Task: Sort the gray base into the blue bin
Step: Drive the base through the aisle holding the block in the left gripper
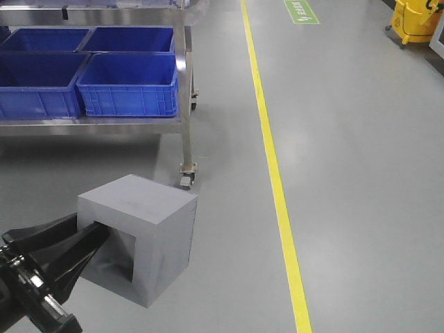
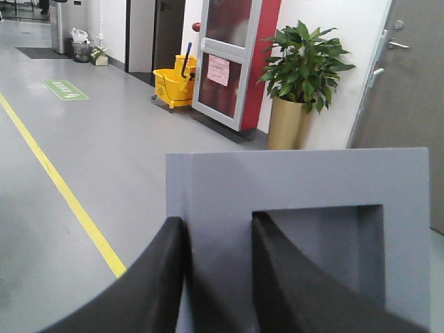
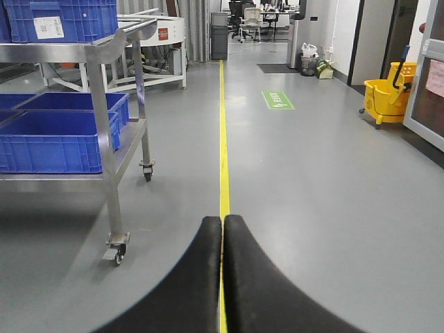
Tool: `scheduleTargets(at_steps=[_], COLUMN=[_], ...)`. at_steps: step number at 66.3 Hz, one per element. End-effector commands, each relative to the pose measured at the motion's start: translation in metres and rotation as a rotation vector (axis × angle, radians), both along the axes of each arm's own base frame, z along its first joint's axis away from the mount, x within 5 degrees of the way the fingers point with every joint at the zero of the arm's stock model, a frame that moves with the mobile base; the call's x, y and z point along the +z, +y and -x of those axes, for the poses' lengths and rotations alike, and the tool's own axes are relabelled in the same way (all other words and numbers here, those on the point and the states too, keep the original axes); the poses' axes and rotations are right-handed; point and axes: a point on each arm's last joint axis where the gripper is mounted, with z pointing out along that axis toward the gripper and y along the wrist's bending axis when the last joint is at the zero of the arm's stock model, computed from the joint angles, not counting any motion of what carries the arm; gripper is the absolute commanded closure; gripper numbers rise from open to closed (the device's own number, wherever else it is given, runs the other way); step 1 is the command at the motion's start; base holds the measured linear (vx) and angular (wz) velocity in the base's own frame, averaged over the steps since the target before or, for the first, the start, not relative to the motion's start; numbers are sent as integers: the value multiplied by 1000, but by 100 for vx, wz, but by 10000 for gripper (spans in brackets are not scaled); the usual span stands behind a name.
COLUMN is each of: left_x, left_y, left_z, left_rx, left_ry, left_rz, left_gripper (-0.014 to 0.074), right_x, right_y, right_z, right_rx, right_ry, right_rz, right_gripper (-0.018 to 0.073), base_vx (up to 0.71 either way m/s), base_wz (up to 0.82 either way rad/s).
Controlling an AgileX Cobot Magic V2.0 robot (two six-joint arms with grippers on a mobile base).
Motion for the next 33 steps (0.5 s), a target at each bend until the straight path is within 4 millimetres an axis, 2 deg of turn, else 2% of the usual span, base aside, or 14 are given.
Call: scheduleTargets(at_steps=[1,33], left_x=[22,22], left_y=[0,0], left_z=[-1,-1], left_rx=[15,15], left_ry=[-116,-116], left_rz=[99,99], left_gripper=[602,602], right_x=[3,3], right_y=[0,0], right_z=[0,0], right_rx=[1,1], right_ry=[-74,-74], right_rz=[14,14], right_gripper=[568,568], base_vx=[41,40], base_wz=[3,6])
